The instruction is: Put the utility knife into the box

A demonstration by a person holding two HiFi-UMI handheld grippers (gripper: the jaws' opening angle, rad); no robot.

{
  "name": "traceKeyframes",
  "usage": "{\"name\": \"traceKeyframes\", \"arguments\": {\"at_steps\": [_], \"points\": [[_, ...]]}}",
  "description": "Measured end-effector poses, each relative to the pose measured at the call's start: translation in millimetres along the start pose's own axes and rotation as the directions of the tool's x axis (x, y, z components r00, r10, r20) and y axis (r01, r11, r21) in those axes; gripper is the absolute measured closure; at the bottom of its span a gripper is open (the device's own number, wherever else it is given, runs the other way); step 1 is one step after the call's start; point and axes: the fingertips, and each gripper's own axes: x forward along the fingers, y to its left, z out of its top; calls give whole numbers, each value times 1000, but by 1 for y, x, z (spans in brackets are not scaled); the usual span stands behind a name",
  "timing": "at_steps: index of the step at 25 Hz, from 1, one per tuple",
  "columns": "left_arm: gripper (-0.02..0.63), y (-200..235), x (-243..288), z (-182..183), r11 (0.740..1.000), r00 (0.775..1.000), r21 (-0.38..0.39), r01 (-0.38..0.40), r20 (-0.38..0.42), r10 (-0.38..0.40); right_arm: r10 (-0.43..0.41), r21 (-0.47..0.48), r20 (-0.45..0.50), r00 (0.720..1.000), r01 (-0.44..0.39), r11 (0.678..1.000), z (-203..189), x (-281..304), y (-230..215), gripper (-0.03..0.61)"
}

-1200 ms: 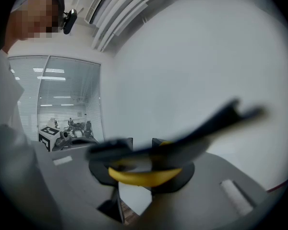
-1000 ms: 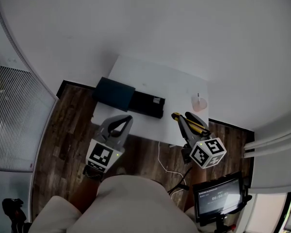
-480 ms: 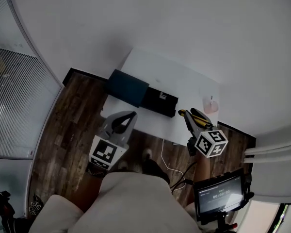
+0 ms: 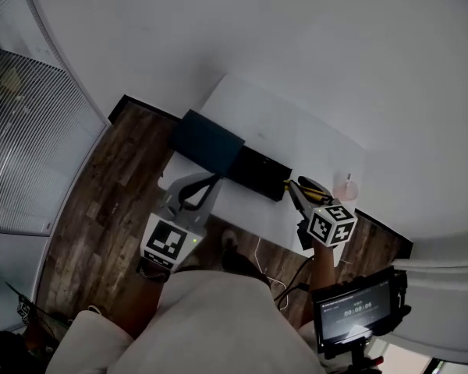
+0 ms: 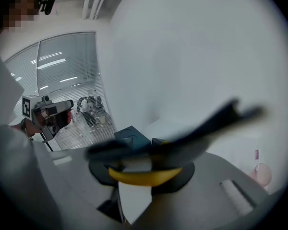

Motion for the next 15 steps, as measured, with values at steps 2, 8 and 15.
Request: {"name": "traceKeyframes", "arguments": {"at_steps": [2, 8, 15], "points": [[615, 4, 10, 2, 1000, 1000, -3, -22, 1, 22, 27, 13, -33, 999, -27, 1000, -5, 14, -10, 451], [615, 12, 30, -9, 996, 996, -35, -83, -26, 82, 91, -2, -175, 980, -93, 996, -31, 54, -28, 451], [615, 12, 42, -25, 991, 991, -61, -120, -60, 117, 127, -70, -312, 942, -156, 985, -59, 86, -42, 451]]}}
